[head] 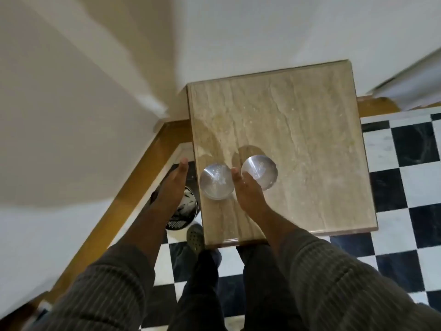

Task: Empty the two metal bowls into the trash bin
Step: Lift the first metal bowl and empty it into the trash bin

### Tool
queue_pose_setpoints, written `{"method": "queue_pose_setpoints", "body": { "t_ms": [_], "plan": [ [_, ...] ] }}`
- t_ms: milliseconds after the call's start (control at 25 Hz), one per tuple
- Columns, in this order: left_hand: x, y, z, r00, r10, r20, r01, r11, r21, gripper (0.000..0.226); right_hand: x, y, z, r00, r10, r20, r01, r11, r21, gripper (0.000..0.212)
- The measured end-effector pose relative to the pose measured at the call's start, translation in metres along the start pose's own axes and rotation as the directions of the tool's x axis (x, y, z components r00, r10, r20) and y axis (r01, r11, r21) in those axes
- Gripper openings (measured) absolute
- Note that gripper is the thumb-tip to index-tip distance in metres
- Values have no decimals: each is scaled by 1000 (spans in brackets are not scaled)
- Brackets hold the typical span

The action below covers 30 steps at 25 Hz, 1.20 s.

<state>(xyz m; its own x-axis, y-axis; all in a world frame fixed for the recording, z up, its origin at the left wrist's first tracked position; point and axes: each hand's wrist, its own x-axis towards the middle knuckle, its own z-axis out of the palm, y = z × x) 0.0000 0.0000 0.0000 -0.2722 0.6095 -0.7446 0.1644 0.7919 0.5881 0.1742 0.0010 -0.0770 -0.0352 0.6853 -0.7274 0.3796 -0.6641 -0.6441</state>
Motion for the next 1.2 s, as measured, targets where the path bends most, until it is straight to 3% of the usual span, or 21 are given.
{"method": "queue_pose_setpoints", "body": {
  "t_ms": [80,240,360,440,520,640,720,840,920,1040,1120,1200],
  "plan": [
    [17,-16,10,998,-59,34,59,998,2,83,8,15,11,998,64,-30,-63,998,25,112],
    [47,-36,30,982,-154,112,157,988,-14,80,23,37,40,957,262,-124,-239,955,175,80],
    [83,-55,39,977,-182,112,189,980,-55,121,50,46,62,939,304,-160,-258,932,253,72],
    [105,-74,42,961,-238,143,254,961,-105,139,64,48,69,936,285,-208,-248,951,184,59],
    [109,-79,45,951,-261,168,288,944,-163,138,73,55,74,921,282,-268,-263,959,108,50],
    [101,-77,38,946,-275,173,311,918,-245,118,76,56,83,921,244,-305,-244,969,38,44],
    [99,-89,24,944,-280,173,321,898,-301,103,74,54,91,943,214,-255,-215,976,24,40],
    [89,-107,-10,955,-263,141,295,896,-332,120,65,50,109,976,196,-98,-192,980,52,33],
    [86,-126,-37,956,-286,60,288,883,-370,118,61,48,128,980,195,51,-196,981,13,30],
    [86,-155,-72,951,-309,16,288,866,-409,93,54,43,154,927,254,278,-284,956,76,34],
    [89,-178,-90,953,-298,61,296,861,-414,85,52,49,170,866,296,403,-359,929,88,38],
    [95,-201,-106,941,-325,94,334,843,-422,83,52,57,184,828,279,486,-333,943,26,36]
  ]
}}
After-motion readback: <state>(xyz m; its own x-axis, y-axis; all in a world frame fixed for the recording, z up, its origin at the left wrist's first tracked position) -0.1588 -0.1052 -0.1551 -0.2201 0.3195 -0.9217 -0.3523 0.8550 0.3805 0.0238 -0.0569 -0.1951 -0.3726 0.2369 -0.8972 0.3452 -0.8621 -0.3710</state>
